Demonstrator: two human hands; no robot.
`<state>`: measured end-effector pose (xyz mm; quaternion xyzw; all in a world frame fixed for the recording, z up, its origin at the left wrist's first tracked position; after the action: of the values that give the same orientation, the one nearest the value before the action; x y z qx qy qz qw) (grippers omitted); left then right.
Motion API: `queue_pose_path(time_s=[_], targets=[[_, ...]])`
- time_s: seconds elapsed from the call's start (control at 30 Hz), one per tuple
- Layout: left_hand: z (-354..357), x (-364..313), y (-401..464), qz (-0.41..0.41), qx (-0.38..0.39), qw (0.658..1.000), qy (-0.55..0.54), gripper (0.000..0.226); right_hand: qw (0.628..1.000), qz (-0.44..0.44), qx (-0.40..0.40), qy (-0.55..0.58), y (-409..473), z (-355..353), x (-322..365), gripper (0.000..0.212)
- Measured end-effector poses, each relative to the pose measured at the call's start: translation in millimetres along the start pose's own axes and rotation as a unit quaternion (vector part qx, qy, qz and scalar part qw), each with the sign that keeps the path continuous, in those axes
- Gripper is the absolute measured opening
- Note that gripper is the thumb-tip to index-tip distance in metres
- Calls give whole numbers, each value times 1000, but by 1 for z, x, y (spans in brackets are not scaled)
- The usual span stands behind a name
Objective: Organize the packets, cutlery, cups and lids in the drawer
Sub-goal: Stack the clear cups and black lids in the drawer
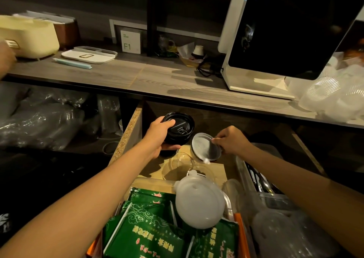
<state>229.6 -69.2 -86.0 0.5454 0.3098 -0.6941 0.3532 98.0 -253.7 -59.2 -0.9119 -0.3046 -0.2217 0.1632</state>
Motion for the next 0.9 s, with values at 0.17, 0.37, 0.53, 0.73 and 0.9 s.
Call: queue_pose_path(time_s=[0.17,0.37,0.53,0.73,0.9], targets=[[0,0,-1,0,-2,1000,1,20,1000,-7,5,9,-2,-3,-1,12],[-2,-1,0,7,-14,1000,6,26,997,29,-20,67,-2,-10,-6,10],[-8,0,3,13,-30,999,11,23,957,70,3,281,-7,-28,-1,13],[1,1,-1,-5,7,1000,25,24,884,116,125,435,-18,-31,24,14],[13,0,-9,-27,52,998,7,17,864,104,141,472,-23,-13,42,14]])
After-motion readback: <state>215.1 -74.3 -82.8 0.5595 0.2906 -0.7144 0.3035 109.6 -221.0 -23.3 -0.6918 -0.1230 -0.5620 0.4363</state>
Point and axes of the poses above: each hand's wrist, its own y-axis towards the middle knuckle, its own z-axis out of the palm, x = y × z, the point moved 8 cm from there along y, towards the middle knuckle, and after that the axes turned 14 degrees about z, right-handed, at the moved point
